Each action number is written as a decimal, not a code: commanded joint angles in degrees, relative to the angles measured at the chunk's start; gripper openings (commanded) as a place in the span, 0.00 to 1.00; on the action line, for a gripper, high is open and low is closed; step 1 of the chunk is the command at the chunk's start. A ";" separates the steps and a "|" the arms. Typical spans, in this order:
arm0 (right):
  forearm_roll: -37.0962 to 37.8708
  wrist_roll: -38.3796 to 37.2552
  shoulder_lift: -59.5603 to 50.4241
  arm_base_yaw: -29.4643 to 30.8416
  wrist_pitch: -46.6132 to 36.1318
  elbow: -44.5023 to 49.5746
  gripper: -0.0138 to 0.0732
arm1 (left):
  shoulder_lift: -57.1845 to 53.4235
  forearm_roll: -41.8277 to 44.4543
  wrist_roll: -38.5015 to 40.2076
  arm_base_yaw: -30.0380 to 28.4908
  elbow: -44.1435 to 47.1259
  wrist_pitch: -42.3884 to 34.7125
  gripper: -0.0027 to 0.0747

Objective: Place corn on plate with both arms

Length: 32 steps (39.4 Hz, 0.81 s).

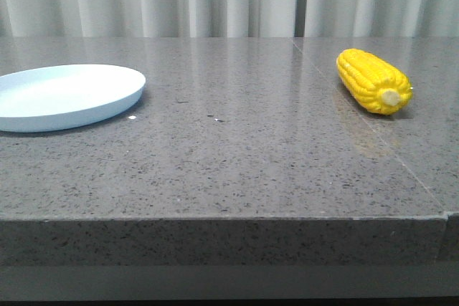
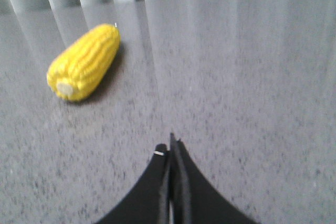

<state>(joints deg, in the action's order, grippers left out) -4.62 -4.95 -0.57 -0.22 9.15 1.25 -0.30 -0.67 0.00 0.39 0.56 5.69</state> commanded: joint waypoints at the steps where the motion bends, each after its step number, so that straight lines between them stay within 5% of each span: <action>1: 0.26 0.54 -0.97 0.34 -5.88 -3.51 0.08 | -1.05 -1.27 0.00 -0.07 0.60 -11.70 0.01; 9: 0.26 0.54 -0.40 0.34 -0.36 -13.20 0.08 | -0.38 -1.97 0.00 -0.07 -7.97 -10.76 0.01; 20: 0.26 0.54 13.89 0.34 8.03 -27.66 0.08 | 13.32 -0.53 0.00 -0.07 -25.52 6.28 0.01; 32: 0.26 0.54 25.81 0.34 6.78 -31.34 0.08 | 23.53 -0.21 0.00 -0.07 -30.13 1.58 0.01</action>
<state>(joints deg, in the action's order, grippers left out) -4.62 -4.95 23.80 -0.22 20.88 -27.94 22.16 -0.90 0.00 0.39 -27.36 13.82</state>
